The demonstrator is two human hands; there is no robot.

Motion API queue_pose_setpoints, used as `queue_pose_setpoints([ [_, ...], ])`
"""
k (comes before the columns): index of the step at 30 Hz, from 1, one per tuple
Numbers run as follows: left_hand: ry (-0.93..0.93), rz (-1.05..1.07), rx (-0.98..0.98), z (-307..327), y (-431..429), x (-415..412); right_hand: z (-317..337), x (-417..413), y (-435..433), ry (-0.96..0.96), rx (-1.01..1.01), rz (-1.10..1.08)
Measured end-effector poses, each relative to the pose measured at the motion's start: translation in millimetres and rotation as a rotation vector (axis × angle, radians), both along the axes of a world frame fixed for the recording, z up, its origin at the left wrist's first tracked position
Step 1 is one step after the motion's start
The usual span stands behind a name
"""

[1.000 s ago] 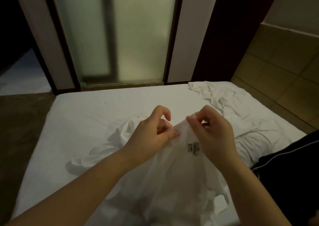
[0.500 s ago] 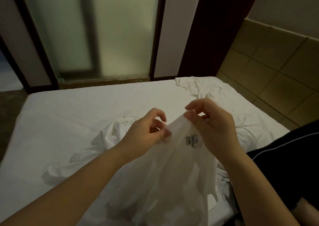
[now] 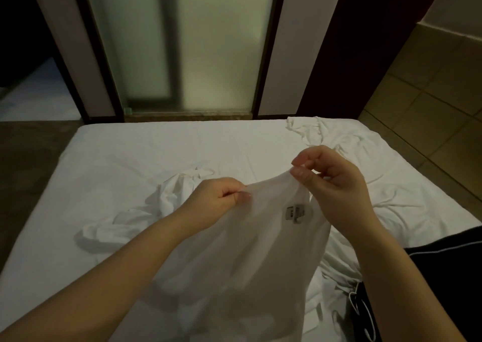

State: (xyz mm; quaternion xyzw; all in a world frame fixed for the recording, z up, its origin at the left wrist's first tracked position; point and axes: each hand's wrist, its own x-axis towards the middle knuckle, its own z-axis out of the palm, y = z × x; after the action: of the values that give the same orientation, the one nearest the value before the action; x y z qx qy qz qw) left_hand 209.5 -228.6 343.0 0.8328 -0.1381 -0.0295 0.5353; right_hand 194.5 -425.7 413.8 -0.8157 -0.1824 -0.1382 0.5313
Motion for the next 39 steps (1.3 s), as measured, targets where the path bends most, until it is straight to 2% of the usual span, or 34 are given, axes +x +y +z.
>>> queue_pose_setpoints([
  [5,-0.06,0.135,0.036,-5,-14,1,0,8,-31,0.072,0.058,0.026],
  [9,0.015,0.024,0.274,-23,-29,2,3,10,-59,0.249,0.346,0.14],
  [11,0.065,-0.036,0.331,-37,-42,3,6,11,-71,0.305,0.401,0.156],
  [17,0.003,-0.024,0.23,-38,-84,7,8,10,-102,0.339,0.404,0.226],
  [21,-0.076,-0.024,0.176,-31,-97,13,6,7,-117,0.314,0.303,0.236],
  [26,-0.105,0.049,0.043,-29,-98,23,4,6,-124,0.321,0.291,0.209],
  [29,-0.103,0.106,-0.006,-22,-90,28,1,9,-123,0.271,0.252,0.08],
  [32,-0.103,0.113,-0.05,-14,-79,33,-2,17,-121,0.192,0.123,-0.176],
  [35,-0.113,0.102,-0.04,-2,-70,34,-8,27,-116,0.159,-0.063,-0.318],
  [37,-0.145,0.101,-0.004,8,-63,34,-10,32,-106,0.094,-0.277,-0.355],
  [39,-0.172,0.089,0.056,16,-55,32,-7,35,-90,0.059,-0.405,-0.26],
])
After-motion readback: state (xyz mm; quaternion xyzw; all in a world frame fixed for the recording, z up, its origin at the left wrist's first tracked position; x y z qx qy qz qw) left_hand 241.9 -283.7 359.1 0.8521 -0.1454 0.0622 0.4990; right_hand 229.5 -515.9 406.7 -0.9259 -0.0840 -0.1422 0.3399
